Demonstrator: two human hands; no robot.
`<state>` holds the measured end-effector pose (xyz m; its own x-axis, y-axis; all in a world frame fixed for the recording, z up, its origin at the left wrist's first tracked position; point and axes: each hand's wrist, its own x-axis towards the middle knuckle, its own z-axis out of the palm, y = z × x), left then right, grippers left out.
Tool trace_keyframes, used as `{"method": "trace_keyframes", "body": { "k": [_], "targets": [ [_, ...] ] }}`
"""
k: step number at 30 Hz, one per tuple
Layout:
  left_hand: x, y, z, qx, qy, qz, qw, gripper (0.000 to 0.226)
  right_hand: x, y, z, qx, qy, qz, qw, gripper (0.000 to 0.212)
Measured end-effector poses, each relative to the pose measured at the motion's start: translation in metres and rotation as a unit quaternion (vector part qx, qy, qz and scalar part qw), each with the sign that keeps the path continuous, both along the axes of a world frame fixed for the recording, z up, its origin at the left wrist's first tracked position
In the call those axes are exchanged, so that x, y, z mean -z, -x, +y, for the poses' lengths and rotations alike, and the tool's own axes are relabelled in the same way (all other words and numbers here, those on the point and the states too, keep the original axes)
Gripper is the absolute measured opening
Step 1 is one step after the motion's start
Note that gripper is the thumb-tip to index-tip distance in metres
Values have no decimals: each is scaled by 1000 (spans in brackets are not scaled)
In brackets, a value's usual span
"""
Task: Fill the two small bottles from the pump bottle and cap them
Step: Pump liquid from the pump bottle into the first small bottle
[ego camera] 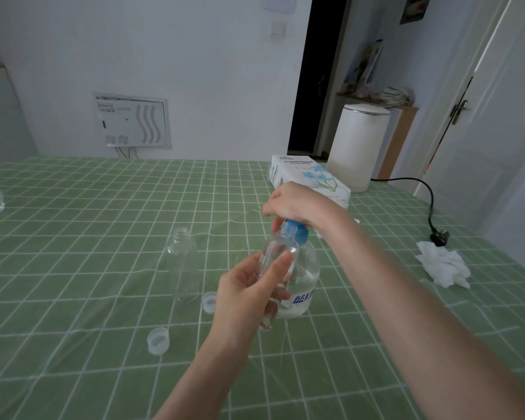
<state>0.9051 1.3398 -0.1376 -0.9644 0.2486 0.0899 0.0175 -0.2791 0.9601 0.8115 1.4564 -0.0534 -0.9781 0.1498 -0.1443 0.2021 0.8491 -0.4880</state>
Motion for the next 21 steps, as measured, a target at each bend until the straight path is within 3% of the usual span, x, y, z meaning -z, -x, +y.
{"method": "trace_keyframes", "body": {
  "k": [4, 21],
  "targets": [
    [-1, 0, 0, 7, -11, -1, 1000, 38, -7, 2, 1, -9, -27, 11, 1000, 30],
    [0, 0, -3, 1, 2, -8, 1000, 45, -1, -1, -3, -19, -28, -35, 999, 33]
  ]
}}
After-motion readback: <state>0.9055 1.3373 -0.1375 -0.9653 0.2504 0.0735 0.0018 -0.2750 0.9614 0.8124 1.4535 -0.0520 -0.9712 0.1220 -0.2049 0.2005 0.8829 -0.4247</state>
